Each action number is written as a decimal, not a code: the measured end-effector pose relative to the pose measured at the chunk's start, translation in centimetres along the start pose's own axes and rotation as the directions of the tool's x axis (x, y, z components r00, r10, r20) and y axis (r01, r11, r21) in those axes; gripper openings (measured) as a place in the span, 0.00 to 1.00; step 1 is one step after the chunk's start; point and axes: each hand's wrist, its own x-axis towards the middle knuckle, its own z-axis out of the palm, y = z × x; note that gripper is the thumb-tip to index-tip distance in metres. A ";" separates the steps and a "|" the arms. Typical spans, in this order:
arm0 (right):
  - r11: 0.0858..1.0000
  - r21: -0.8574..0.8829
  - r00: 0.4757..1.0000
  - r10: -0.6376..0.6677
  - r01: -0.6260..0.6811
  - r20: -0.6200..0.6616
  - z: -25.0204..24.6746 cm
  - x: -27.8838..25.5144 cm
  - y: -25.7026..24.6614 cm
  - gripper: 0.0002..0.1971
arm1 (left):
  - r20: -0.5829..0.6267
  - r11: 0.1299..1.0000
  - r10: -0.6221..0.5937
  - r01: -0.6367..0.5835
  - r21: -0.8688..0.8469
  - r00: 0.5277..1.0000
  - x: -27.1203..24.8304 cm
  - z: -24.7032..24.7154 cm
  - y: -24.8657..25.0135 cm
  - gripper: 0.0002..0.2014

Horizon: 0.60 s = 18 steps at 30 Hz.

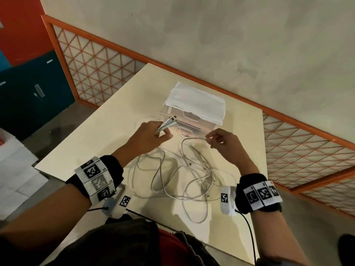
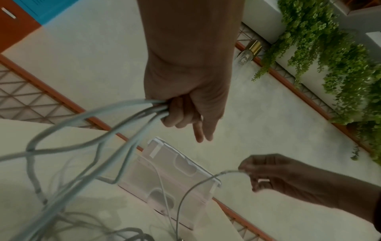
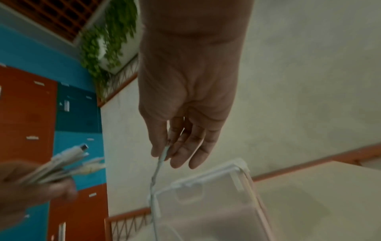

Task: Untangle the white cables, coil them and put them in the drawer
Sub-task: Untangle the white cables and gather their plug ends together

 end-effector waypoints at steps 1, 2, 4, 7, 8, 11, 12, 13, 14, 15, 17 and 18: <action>0.999 0.030 1.000 -0.025 0.026 -0.015 -0.6 0.0 -0.8 0.04 | 0.006 0.999 0.018 -0.018 -0.039 1.000 0.0 0.2 0.5 0.06; 0.997 0.053 0.999 -0.051 0.052 -0.017 -1.0 0.1 -1.7 0.04 | 0.005 0.996 0.035 -0.034 -0.081 0.999 0.1 0.4 0.8 0.06; 0.991 0.086 0.994 -0.108 0.107 0.010 -1.6 0.1 -3.5 0.06 | 0.010 0.983 0.065 -0.062 -0.174 0.998 0.2 0.9 1.6 0.09; 0.977 0.143 0.984 -0.167 0.158 0.055 -1.6 0.0 -5.9 0.03 | 0.068 0.948 0.100 -0.074 -0.311 0.993 0.2 1.6 2.4 0.11; 0.969 0.189 0.983 -0.174 0.160 0.058 -1.6 0.0 -6.6 0.02 | 0.088 0.934 0.107 -0.070 -0.349 0.990 0.1 1.9 2.6 0.10; 0.938 0.310 0.986 -0.168 0.154 0.018 -1.1 0.2 -7.7 0.06 | 0.125 0.912 0.142 -0.081 -0.402 0.982 -0.3 2.2 3.2 0.07; 0.931 0.334 0.987 -0.163 0.150 0.010 -1.0 0.3 -7.8 0.06 | 0.128 0.903 0.157 -0.090 -0.421 0.979 -0.5 2.3 3.4 0.06; 0.926 0.350 0.987 -0.158 0.146 0.006 -0.8 0.4 -7.9 0.07 | 0.122 0.893 0.174 -0.104 -0.439 0.977 -0.7 2.3 3.7 0.06; 0.922 0.361 0.989 -0.151 0.140 0.002 -0.7 0.4 -8.0 0.07 | 0.114 0.889 0.185 -0.116 -0.444 0.976 -0.9 2.4 3.8 0.08; 0.917 0.375 0.989 -0.146 0.137 -0.005 -0.6 0.4 -8.1 0.07 | 0.105 0.892 0.190 -0.127 -0.434 0.976 -1.0 2.4 4.0 0.10; 0.905 0.402 0.989 -0.143 0.142 -0.028 -0.2 0.3 -8.4 0.07 | 0.100 0.917 0.189 -0.139 -0.373 0.977 -1.1 2.6 3.9 0.11; 0.897 0.418 0.989 -0.138 0.144 -0.045 0.1 0.3 -8.4 0.08 | 0.102 0.926 0.182 -0.136 -0.353 0.978 -1.1 2.6 3.9 0.12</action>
